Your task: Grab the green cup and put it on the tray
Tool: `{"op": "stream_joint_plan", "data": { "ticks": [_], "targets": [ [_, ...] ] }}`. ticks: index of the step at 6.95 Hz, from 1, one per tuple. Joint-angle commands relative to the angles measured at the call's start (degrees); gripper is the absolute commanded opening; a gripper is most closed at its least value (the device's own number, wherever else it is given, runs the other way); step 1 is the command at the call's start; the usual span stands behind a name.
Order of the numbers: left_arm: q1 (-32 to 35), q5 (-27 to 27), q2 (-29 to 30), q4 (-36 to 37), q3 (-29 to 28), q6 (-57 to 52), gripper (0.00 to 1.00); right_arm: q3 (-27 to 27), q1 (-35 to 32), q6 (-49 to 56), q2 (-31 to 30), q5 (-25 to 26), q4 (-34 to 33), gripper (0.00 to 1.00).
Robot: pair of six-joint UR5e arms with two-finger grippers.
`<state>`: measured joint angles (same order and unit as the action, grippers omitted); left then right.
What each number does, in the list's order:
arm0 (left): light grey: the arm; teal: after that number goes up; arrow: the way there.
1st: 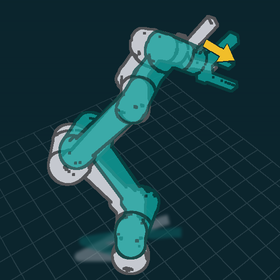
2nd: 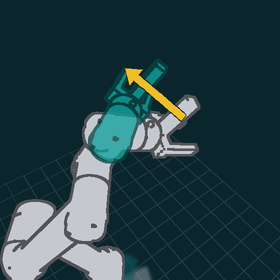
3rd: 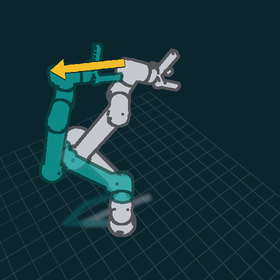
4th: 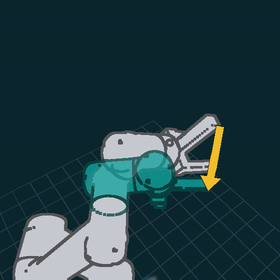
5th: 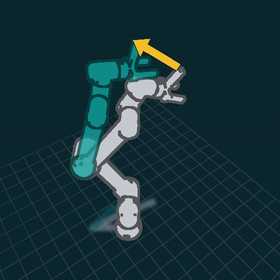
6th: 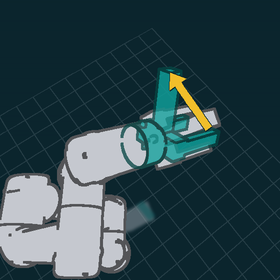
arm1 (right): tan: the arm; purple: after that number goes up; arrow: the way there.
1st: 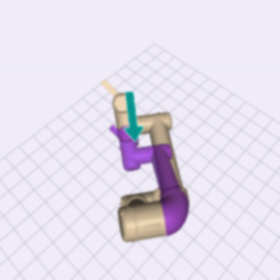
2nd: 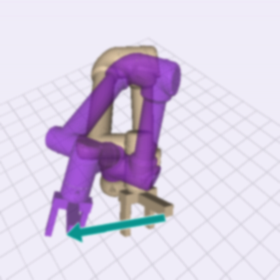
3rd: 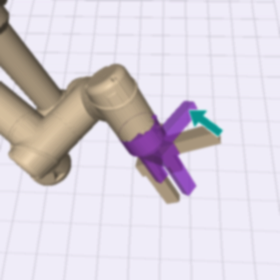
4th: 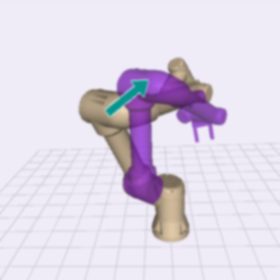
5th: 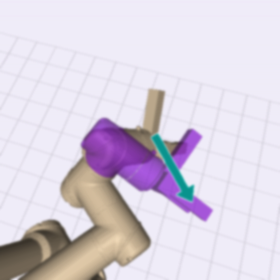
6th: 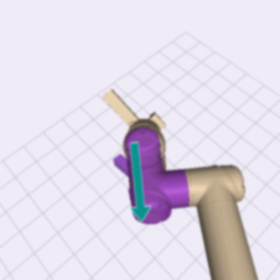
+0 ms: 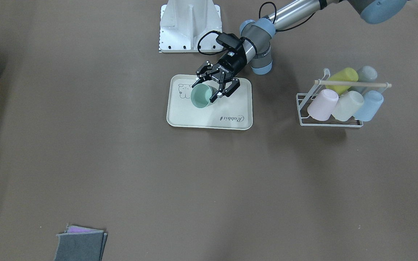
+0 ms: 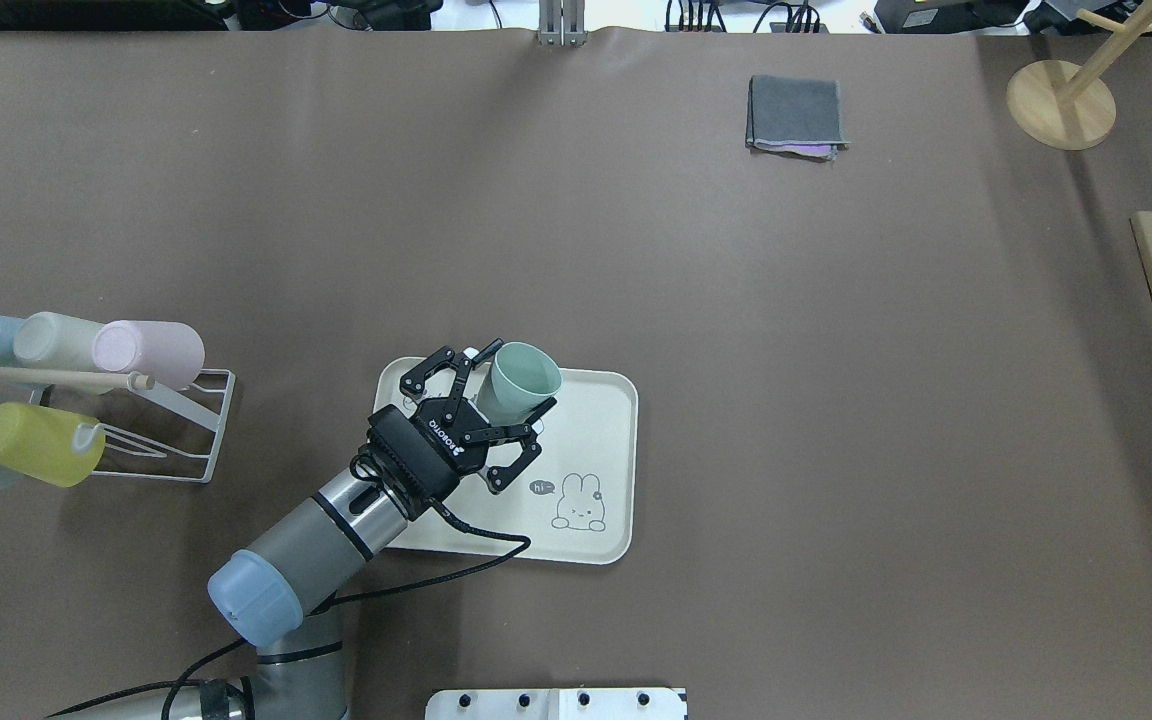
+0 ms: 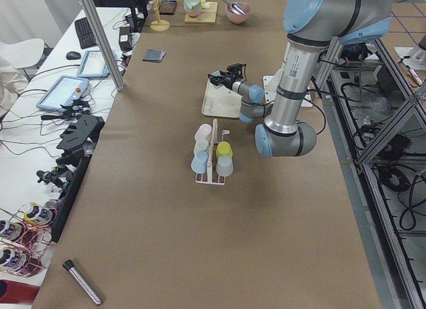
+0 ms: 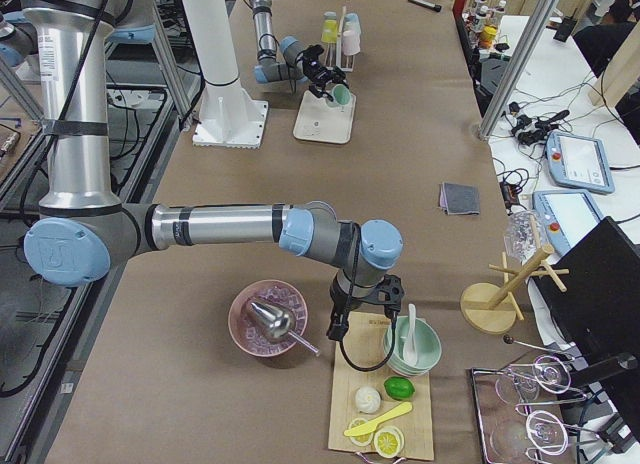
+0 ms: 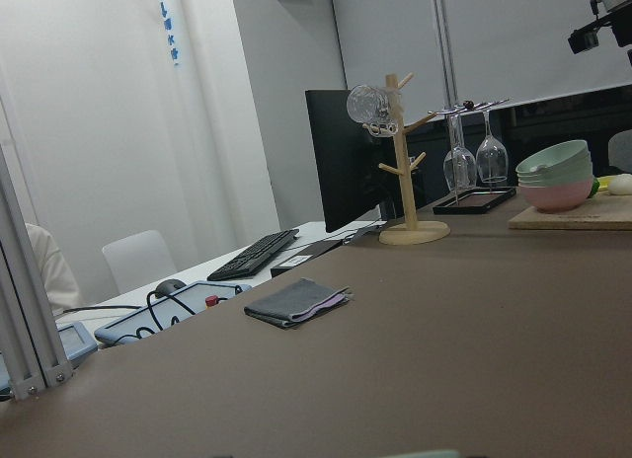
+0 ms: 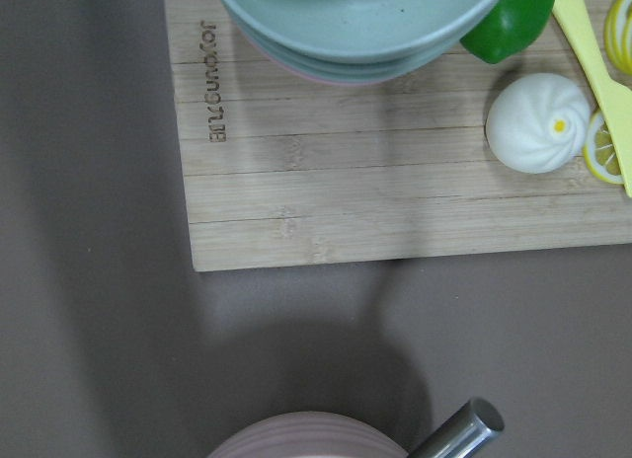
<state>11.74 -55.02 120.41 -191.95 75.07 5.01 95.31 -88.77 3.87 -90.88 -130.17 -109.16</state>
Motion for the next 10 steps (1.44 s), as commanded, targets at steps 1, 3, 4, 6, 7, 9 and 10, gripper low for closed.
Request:
{"op": "stream_joint_plan", "data": {
  "ticks": [1,3,4,6,7,9,10],
  "targets": [
    [0.0,0.8,0.3,0.2,-0.5,0.0,0.83,0.0,0.0,0.0,0.0,0.0,0.0,1.0],
    [0.0,0.9,0.2,0.2,-0.5,0.2,0.83,-0.2,0.0,0.1,0.0,0.2,0.0,1.0],
    [0.0,1.2,0.2,0.4,-0.9,0.3,0.83,-0.2,0.0,0.0,0.0,0.2,0.0,1.0],
    [0.0,2.5,0.2,1.2,-1.2,0.4,0.83,-0.2,0.0,-0.1,0.0,0.2,0.0,1.0],
    [0.0,2.5,0.2,1.2,-1.3,0.4,0.83,-0.2,0.0,-0.2,0.0,0.3,0.0,1.0],
    [0.0,2.5,0.1,1.2,-1.6,0.4,0.87,-0.4,0.0,-0.1,-0.1,0.4,0.0,1.0],
    [0.0,2.5,0.1,1.2,-1.6,0.4,0.87,-0.4,0.0,-0.1,-0.1,0.3,0.0,1.0]
  ]
}}
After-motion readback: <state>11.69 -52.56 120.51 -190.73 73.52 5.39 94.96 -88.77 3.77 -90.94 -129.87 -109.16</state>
